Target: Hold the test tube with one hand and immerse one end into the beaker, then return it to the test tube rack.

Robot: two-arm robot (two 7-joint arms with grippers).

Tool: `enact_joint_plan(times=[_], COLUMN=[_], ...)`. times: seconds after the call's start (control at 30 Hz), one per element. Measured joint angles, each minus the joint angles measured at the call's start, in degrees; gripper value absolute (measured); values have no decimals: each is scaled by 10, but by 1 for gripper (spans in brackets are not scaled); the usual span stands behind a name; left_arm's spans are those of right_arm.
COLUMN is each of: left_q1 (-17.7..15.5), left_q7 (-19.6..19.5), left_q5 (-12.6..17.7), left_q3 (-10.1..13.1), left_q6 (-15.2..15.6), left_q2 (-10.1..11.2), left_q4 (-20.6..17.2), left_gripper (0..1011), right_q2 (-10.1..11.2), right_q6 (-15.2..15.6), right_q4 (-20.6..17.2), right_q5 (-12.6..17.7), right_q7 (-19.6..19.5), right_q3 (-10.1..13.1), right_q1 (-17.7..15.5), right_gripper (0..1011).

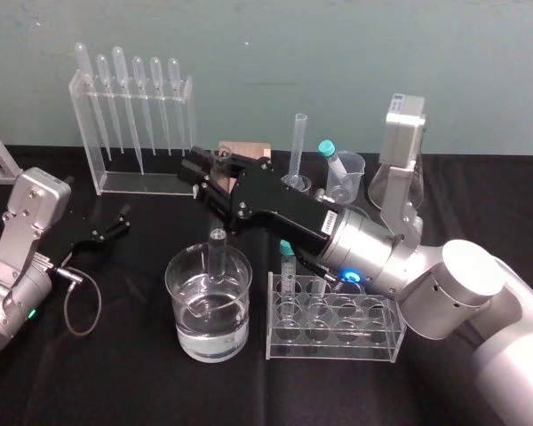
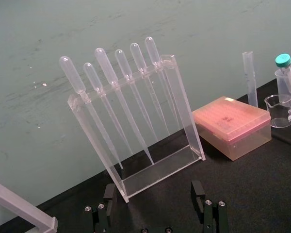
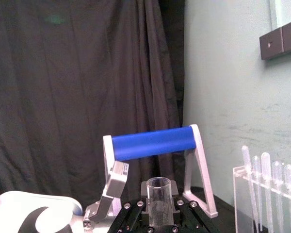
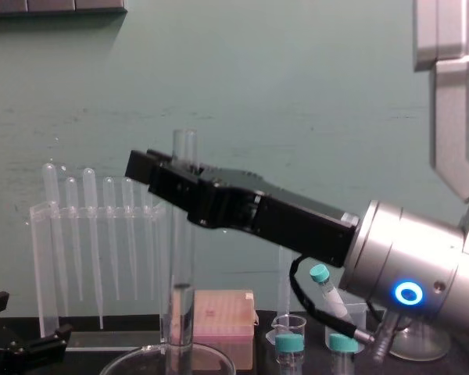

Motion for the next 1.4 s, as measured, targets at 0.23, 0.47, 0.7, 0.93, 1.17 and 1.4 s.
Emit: enact_joint_plan(times=[0.23,0.47,0.7,0.93,1.17,1.4], left_q1=[0,0,0,0,0,0], left_q7=[0,0,0,0,0,0], left_q5=[0,0,0,0,0,0], left_q3=[0,0,0,0,0,0], left_q6=[0,0,0,0,0,0], left_q2=[0,0,0,0,0,0], left_q4=[0,0,0,0,0,0], left_gripper=[1000,1000,1000,1000,1000,1000], right_q2=[-7,-12,-17,-19,-19,-16], right_q6=[-5,-4,-2,2,5,9], right_q4=[33,56,72,82,87,90], right_q5=[7,10,10,7,3,-2], right_q7=[8,10,9,5,2,-1], right_q3=[-15,-25,-32,-38,-41,-41], right_q1=[11,17,18,13,10,8], right_gripper=[210,210,210,210,210,210])
